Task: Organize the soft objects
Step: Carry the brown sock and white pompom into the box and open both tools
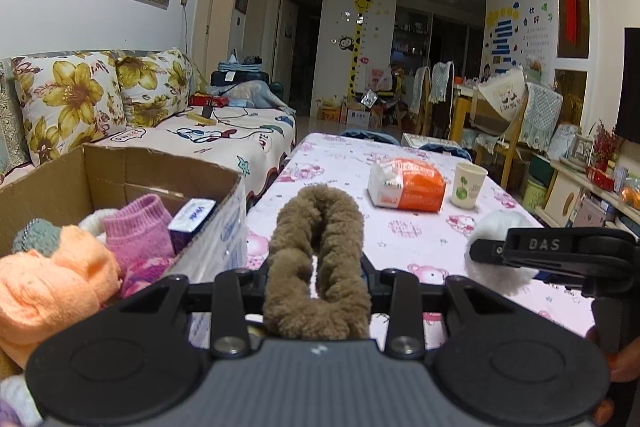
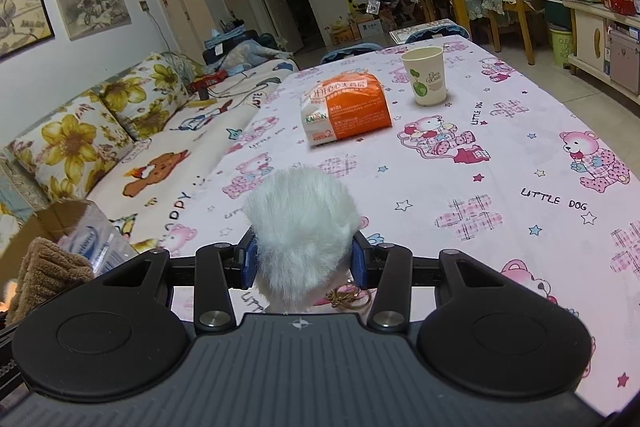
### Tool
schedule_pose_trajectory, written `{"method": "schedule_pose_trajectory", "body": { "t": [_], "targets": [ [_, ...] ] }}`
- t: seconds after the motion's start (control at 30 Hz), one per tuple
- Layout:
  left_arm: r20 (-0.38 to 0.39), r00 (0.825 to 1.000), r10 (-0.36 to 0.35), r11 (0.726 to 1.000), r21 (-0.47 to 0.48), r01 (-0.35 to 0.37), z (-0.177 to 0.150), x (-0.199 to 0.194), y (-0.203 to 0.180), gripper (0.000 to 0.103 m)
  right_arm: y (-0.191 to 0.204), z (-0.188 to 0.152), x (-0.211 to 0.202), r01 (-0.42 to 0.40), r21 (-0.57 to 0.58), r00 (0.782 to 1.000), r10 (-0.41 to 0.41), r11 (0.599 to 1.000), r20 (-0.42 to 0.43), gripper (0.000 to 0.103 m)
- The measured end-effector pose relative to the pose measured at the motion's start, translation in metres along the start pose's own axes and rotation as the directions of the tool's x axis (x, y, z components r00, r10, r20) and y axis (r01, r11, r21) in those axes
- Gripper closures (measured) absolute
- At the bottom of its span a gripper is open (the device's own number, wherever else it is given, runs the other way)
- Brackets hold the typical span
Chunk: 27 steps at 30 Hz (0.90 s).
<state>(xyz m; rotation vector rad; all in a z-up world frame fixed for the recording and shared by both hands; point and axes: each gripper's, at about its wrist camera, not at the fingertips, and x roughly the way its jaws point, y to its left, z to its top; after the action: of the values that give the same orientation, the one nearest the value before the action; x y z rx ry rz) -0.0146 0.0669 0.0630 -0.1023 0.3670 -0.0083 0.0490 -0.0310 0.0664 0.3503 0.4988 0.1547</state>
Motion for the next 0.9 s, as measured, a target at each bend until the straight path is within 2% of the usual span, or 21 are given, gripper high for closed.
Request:
{"method": "schedule_pose_trajectory", "body": {
  "t": [0.23,0.5,0.7,0.9],
  "targets": [
    [0.031,0.999,-0.015,1.000,-0.017,0.015,0.003,-0.008,0.005,0.067,-0.002,-0.003,-0.006,-0.019,0.043,0.999,0.021,0.999,-0.031,0.048],
    [0.067,0.998,-0.014,0.999,-0.032,0.016,0.009,-0.020,0.011,0.067,0.003,-0.005,-0.022,-0.064,0.078,0.998,0.065,0.995,-0.017,0.048],
    [0.105,0.994,-0.001,0.999,-0.050,0.007,0.014,-0.030,0.019,0.067,0.017,-0.004,-0.033,-0.105,0.063,0.994,0.106,0.992,-0.004,0.048],
    [0.140,0.990,0.026,0.996,-0.086,-0.014,0.021,-0.039,0.033,0.067,0.043,0.005,-0.038,-0.182,0.042,0.983,0.181,0.982,0.019,0.048]
  ]
}}
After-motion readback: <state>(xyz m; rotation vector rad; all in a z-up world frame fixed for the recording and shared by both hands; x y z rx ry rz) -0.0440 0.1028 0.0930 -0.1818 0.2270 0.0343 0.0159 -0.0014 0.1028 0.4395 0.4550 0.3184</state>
